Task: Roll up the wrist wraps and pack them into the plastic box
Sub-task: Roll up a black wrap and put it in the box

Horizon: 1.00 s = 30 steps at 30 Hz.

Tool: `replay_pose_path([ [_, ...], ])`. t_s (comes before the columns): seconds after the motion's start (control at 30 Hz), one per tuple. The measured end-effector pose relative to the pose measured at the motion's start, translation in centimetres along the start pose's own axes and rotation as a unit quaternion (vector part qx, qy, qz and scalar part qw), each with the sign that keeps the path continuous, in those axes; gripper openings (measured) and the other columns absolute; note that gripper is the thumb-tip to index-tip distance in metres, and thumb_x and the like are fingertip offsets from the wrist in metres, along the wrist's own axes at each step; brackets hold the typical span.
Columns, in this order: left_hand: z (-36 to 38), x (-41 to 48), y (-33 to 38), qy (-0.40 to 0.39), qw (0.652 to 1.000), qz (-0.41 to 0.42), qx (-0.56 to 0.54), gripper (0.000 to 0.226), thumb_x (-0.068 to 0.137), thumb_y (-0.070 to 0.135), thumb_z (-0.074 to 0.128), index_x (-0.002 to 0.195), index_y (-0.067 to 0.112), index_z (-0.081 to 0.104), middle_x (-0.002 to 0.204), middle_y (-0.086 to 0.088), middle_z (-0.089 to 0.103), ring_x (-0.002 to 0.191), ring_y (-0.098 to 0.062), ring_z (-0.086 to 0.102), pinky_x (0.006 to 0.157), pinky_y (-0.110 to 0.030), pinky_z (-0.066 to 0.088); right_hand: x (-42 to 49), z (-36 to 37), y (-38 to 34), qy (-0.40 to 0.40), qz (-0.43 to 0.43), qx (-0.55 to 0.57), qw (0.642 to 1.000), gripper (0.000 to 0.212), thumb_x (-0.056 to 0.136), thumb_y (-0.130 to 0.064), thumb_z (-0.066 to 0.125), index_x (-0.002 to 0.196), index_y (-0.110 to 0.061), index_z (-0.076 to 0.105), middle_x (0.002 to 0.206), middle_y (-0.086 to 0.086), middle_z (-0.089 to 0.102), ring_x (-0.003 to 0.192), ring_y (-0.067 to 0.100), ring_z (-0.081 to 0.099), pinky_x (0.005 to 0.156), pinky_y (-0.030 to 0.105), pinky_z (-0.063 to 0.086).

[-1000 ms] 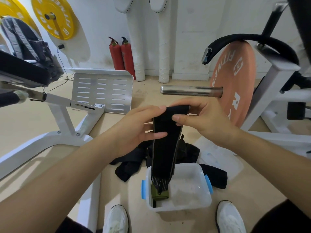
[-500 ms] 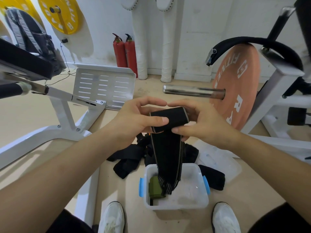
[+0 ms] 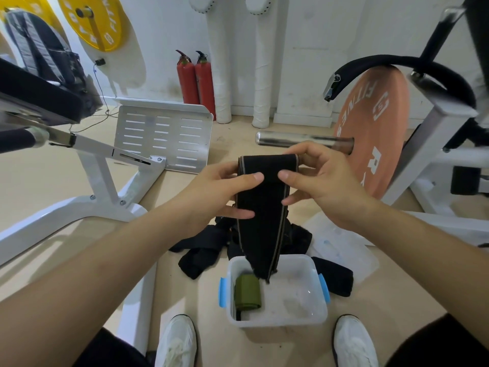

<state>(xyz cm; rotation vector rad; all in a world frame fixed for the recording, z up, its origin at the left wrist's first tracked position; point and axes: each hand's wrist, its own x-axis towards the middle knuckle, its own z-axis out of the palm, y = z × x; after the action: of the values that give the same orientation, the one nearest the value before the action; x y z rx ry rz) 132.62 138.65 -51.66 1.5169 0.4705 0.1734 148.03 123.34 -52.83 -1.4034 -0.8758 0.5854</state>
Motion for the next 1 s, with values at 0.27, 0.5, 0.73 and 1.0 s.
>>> replay_pose_path([
  [0.27, 0.7, 0.4, -0.2, 0.007, 0.989, -0.049, -0.137, 0.028, 0.094, 0.023, 0.069, 0.117, 0.008, 0.073, 0.107, -0.007, 0.072, 0.095, -0.017, 0.076, 0.074, -0.027, 0.061, -0.1, 0.2, 1.2, 0.006, -0.139, -0.13, 0.982, 0.029, 0.08, 0.016, 0.072, 0.095, -0.009, 0.074, 0.1, 0.01, 0.073, 0.098, 0.024, 0.071, 0.065, 0.043, 0.064],
  [0.5, -0.3, 0.7, -0.2, 0.025, 0.997, 0.053, -0.053, 0.047, 0.066, 0.011, 0.085, 0.111, 0.016, 0.073, 0.111, -0.011, 0.07, 0.096, -0.024, 0.076, 0.075, -0.03, 0.061, -0.1, -0.6, -0.2, -0.119, 0.041, -0.057, 0.99, 0.054, 0.08, 0.007, 0.077, 0.128, -0.011, 0.059, 0.121, 0.015, 0.066, 0.105, 0.03, 0.071, 0.068, 0.041, 0.064],
  [0.73, -0.3, 0.6, -0.5, 0.056, 0.968, 0.195, 0.147, 0.049, 0.072, 0.003, 0.089, 0.113, 0.024, 0.07, 0.106, 0.009, 0.072, 0.101, -0.012, 0.071, 0.081, -0.028, 0.061, -0.2, -0.5, -0.2, -0.135, 0.148, 0.072, 0.977, 0.041, 0.094, -0.014, 0.064, 0.133, -0.002, 0.056, 0.118, 0.02, 0.064, 0.107, 0.035, 0.069, 0.07, 0.037, 0.063],
  [1.0, 0.8, 0.9, -0.5, 0.009, 0.999, -0.034, -0.019, 0.032, 0.095, 0.033, 0.069, 0.125, 0.022, 0.069, 0.119, -0.001, 0.074, 0.111, -0.021, 0.072, 0.075, -0.033, 0.062, 0.5, -0.8, 0.6, -0.036, 0.061, 0.082, 0.994, 0.025, 0.091, 0.003, 0.066, 0.113, -0.009, 0.065, 0.102, 0.011, 0.064, 0.091, 0.02, 0.072, 0.074, 0.037, 0.063],
])
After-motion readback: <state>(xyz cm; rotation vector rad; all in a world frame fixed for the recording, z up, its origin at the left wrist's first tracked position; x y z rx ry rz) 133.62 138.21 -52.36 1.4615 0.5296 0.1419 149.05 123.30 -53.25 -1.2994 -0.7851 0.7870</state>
